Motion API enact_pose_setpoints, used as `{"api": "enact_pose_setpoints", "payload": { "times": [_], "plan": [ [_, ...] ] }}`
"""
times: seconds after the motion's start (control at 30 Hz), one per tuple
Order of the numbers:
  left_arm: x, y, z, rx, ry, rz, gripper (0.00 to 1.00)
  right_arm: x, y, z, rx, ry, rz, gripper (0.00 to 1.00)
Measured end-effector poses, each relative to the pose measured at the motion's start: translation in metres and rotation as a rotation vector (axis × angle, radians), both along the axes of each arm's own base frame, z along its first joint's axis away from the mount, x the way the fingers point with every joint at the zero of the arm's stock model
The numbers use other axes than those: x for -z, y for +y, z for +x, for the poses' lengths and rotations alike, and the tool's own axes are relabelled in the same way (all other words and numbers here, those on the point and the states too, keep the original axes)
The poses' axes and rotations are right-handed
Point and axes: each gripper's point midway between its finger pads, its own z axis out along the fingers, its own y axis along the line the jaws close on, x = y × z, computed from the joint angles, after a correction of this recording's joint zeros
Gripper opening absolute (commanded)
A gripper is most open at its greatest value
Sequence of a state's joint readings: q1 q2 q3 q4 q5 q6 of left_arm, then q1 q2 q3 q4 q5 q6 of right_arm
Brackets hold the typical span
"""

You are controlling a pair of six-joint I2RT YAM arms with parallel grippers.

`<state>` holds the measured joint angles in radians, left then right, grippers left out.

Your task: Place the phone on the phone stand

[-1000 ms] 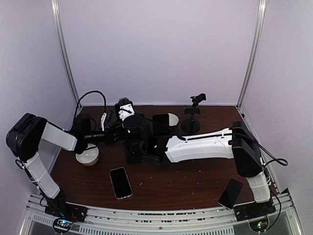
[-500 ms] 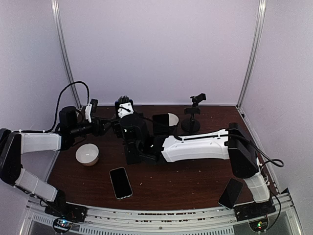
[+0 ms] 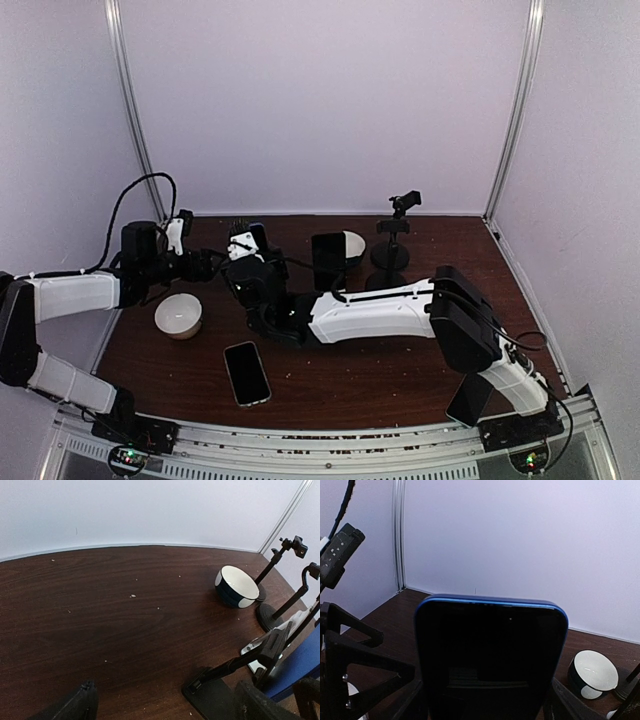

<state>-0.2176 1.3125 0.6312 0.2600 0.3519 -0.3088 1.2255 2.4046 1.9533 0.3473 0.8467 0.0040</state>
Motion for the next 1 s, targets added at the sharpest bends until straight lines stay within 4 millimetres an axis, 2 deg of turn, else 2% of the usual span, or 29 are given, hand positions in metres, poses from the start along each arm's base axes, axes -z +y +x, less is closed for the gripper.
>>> {"api": "enact_pose_setpoints", "payload": {
  "times": [0.67,1.0],
  "plan": [
    [0.002,0.001,0.000,0.003,-0.006,0.025,0.98,0.015,-0.009,0.004,0.058,0.035,0.005,0.55],
    [0.002,0.001,0.000,0.006,-0.002,0.031,0.98,0.012,-0.005,0.006,0.058,0.039,0.010,0.65]
  ]
}}
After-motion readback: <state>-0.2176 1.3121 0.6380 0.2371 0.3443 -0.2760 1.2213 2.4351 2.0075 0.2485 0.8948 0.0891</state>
